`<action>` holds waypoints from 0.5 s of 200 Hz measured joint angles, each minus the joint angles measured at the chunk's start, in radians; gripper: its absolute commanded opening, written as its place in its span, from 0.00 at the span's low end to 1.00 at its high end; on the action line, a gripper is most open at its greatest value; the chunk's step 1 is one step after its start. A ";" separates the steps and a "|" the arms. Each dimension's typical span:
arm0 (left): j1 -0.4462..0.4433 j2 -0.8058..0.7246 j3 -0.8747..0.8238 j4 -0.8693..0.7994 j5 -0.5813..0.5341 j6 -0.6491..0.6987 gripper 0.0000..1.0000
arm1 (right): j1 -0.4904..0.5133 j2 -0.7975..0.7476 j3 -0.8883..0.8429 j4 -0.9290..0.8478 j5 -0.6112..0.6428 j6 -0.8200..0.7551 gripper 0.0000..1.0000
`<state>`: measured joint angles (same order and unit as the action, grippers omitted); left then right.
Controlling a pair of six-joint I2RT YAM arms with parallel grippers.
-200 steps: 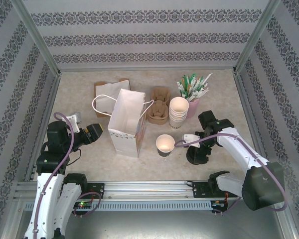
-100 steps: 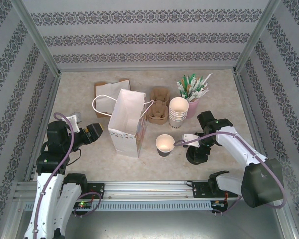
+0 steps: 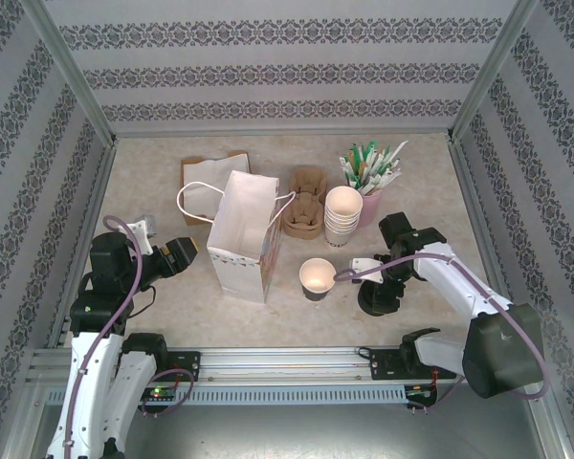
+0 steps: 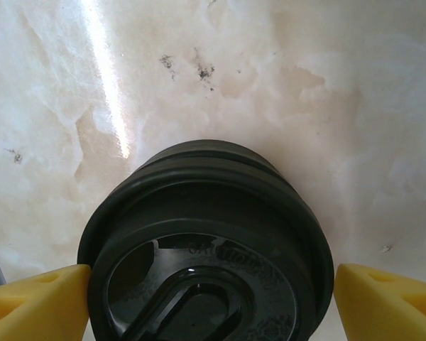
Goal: Pack the takeout coffee
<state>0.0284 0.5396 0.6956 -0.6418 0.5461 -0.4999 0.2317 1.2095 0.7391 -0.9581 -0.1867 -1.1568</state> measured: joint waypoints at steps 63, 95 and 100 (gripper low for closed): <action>0.000 0.000 0.000 0.000 0.000 0.000 0.73 | 0.002 0.006 -0.009 0.006 0.015 -0.002 0.83; 0.000 0.000 0.000 0.000 0.000 0.000 0.73 | 0.002 0.006 -0.004 0.000 0.016 -0.002 0.77; 0.000 0.000 0.000 0.000 0.000 0.000 0.73 | 0.002 0.005 -0.002 -0.002 0.016 -0.002 0.76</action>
<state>0.0284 0.5396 0.6956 -0.6422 0.5461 -0.4999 0.2337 1.2148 0.7372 -0.9604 -0.1703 -1.1591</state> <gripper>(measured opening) 0.729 0.785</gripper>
